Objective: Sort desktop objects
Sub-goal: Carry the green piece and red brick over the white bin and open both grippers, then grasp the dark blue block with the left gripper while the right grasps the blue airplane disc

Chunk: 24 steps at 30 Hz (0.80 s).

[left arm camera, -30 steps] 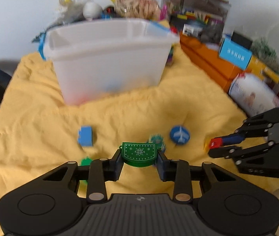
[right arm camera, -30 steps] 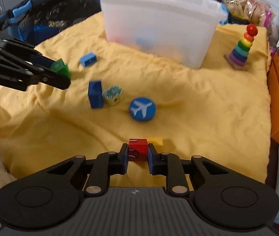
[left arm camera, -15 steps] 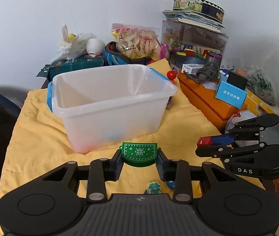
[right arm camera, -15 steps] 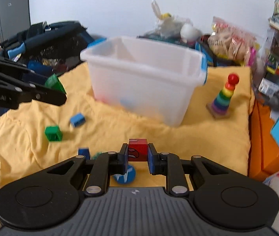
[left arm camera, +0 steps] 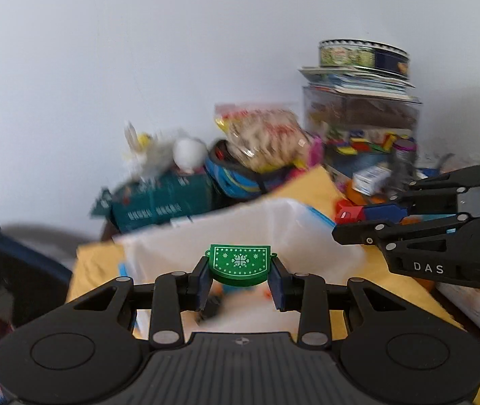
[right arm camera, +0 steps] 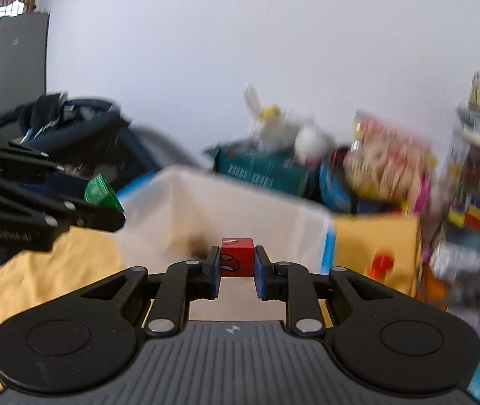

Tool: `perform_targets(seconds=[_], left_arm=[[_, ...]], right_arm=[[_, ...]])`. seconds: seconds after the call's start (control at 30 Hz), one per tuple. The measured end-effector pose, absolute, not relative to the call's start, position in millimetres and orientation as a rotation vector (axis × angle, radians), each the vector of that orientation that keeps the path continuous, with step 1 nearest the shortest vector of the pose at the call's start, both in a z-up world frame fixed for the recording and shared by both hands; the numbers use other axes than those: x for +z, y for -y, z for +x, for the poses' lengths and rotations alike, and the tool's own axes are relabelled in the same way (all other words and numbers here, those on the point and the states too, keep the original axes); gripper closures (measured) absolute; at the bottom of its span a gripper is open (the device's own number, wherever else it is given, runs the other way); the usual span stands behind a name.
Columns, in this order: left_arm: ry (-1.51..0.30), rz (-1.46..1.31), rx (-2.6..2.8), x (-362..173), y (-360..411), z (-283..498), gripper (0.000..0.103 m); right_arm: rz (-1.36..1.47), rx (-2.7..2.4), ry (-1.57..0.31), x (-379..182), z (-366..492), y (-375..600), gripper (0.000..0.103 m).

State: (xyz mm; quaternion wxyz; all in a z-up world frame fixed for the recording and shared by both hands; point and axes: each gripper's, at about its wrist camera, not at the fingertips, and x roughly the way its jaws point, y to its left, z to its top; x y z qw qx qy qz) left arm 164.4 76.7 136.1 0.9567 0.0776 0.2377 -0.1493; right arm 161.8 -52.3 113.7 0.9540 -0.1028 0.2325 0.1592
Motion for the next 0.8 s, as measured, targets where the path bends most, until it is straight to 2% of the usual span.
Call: perform_targets(seconds=[0.17,0.37,0.4,0.47,0.6,0.7,0.8], left_arm=[[-0.497,0.162,-0.251,129,-75,219,0.064],[-0.66,0.113,-0.215,85,-81,265,0.064],[-0.68,0.104,-0.216,78,-81,268,0.064],[-0.704,0.096,-0.2,73,-82,271,0.056],[-0.674,0.055,-0.211,80,-88,259,0.05],[-0.635,0.052,-0.21,93,-91,244,0.041],[-0.602,0.041,-0.223,102,-96,222,0.04]], right_arm=[[-0.15,0.285,-0.488,119,212,46,0.08],[-0.131,0.24,-0.594,89,252,39,0.079],[-0.126,0.239,-0.619,82,255,39,0.075],[-0.114,0.238,-0.658,70,258,39,0.062],[-0.1,0.235,-0.646,70,252,43,0.061],[-0.077,0.24,-0.622,78,247,47,0.058],[-0.058,0.258,-0.599,85,235,50,0.057]])
